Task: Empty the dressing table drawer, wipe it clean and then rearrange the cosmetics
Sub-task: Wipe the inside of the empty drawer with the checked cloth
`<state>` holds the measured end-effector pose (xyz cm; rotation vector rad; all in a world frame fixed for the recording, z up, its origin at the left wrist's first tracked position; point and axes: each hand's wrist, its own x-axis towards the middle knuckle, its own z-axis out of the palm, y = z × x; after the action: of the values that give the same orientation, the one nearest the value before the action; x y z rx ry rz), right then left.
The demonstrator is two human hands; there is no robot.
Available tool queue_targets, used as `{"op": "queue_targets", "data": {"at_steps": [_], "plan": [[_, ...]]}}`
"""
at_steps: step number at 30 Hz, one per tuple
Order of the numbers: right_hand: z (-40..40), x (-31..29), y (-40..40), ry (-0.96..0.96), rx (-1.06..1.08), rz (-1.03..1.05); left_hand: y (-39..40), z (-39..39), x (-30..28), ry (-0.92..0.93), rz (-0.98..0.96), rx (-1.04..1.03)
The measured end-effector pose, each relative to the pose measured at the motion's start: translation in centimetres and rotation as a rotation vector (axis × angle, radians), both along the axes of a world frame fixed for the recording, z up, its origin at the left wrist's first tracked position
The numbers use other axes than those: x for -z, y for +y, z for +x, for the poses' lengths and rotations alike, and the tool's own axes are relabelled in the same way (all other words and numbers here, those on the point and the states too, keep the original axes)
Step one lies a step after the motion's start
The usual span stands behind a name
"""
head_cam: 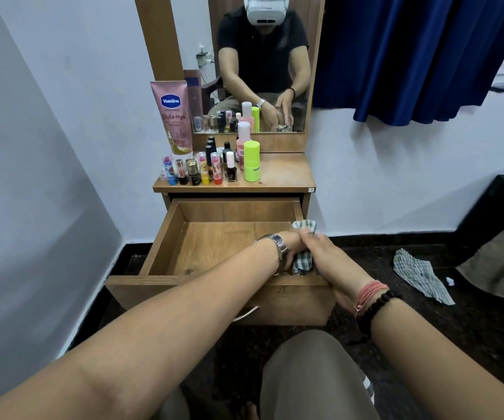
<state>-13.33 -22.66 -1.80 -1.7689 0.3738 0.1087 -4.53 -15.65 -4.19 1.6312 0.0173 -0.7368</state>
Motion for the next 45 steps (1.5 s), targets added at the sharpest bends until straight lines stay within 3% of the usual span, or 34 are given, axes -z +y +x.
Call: {"op": "queue_targets", "data": {"at_steps": [5,10,16,24,36,40,45], "plan": [[-0.1,-0.2,0.2,0.001,-0.020,-0.012,-2.0,1.7,0.4,0.102,-0.081,-0.126],[0.0,0.2,0.0,-0.022,-0.032,0.027,-2.6,4.2,0.8,0.041,0.077,-0.139],[0.0,0.2,0.0,-0.029,-0.040,0.045,-2.7,5.5,0.5,0.126,-0.076,-0.203],[0.2,0.5,-0.3,-0.017,-0.038,0.007,-2.5,4.9,-0.2,0.028,0.012,-0.208],[0.3,0.6,-0.4,-0.010,0.000,-0.044,-2.2,4.4,0.4,-0.054,0.104,-0.152],[0.7,0.8,-0.6,-0.002,0.016,-0.062,-2.2,4.0,0.4,-0.146,0.236,-0.092],[0.8,0.4,-0.8,-0.033,0.032,0.057,-0.5,0.8,0.8,-0.180,0.231,0.132]]}}
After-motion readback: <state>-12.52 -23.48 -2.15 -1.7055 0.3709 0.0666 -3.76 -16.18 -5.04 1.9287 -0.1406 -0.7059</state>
